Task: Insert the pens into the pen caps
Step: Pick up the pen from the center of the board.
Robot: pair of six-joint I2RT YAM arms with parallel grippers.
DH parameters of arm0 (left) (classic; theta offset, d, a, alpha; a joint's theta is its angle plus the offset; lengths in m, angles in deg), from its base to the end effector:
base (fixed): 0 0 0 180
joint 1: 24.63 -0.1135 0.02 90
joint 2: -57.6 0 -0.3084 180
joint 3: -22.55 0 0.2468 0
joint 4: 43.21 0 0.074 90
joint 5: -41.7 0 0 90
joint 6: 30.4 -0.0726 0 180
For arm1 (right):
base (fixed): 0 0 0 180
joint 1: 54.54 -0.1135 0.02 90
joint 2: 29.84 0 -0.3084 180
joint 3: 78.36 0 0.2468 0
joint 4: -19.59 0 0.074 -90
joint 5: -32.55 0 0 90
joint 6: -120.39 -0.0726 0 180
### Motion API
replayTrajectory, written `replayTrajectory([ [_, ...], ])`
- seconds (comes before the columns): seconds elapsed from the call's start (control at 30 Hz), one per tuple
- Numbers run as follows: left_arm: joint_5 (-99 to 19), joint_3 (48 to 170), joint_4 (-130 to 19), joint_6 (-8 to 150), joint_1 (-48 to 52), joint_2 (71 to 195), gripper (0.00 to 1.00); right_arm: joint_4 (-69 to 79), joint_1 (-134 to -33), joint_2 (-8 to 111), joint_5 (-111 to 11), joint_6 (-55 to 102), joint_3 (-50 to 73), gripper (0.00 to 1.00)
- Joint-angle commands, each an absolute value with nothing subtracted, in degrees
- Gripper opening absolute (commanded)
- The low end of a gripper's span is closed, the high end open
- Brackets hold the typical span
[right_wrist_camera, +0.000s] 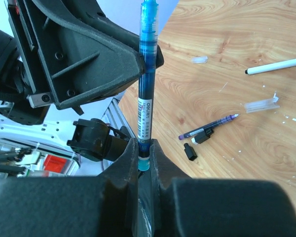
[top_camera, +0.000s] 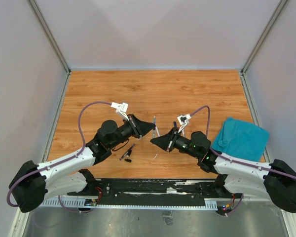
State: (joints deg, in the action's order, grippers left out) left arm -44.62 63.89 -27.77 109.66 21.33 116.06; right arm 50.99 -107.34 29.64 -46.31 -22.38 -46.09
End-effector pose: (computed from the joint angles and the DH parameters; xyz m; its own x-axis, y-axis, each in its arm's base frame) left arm 0.1641 -0.1764 0.2994 -0.5973 -0.4830 -0.6403 0.4735 0.4319 -0.7676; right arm 0.1265 0.1899 0.2769 -0.6883 0.3853 -0.6146 -0.5785 0.2197 0.7855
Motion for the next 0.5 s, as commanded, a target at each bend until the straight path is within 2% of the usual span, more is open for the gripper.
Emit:
replayTrajectory([
  [0.0, -44.51, 63.34, -27.2, 108.58, 21.78, 115.4, 0.14, 51.42, -108.51, 28.17, -46.9, -21.98, -45.85, 0.01],
  [0.13, -42.95, 63.41, -28.81, 107.18, 21.95, 114.72, 0.38, 48.3, -108.51, 26.59, -48.13, -20.66, -44.23, 0.01],
  [0.23, -42.43, 63.28, -30.75, 106.16, 22.32, 113.83, 0.49, 46.39, -108.51, 25.54, -48.97, -19.62, -43.37, 0.01],
  [0.47, -41.12, 62.47, -30.68, 105.0, 23.2, 113.97, 0.55, 44.98, -108.51, 24.79, -49.83, -19.6, -43.12, 0.01],
])
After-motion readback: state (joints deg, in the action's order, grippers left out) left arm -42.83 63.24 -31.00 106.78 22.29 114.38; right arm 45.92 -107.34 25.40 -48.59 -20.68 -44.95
